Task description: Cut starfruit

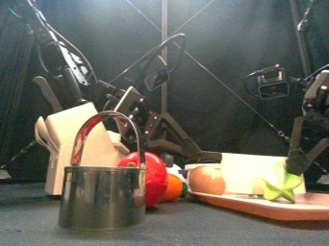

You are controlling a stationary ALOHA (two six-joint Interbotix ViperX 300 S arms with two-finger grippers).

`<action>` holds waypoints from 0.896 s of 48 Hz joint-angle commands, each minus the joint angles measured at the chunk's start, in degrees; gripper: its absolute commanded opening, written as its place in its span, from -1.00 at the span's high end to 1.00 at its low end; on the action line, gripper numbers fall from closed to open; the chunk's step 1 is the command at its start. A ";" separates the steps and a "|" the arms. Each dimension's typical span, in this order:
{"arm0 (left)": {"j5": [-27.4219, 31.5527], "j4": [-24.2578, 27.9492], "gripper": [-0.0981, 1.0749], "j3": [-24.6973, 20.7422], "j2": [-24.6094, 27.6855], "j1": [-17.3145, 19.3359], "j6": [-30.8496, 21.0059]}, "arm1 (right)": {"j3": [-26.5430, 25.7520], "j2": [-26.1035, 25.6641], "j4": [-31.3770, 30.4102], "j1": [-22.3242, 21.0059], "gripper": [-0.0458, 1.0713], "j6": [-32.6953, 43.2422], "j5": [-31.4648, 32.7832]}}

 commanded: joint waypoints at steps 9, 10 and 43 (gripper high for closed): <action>0.26 0.35 0.01 0.44 -2.37 -0.09 0.09 | -0.35 -1.49 0.35 0.18 0.47 -0.09 0.26; 0.35 0.35 0.01 0.44 -2.72 -0.18 0.09 | -0.44 -1.76 0.26 0.18 0.47 -0.18 0.35; 0.26 1.93 0.01 -0.53 -6.94 -0.26 0.18 | 0.62 -11.95 -2.20 0.09 0.04 0.09 5.71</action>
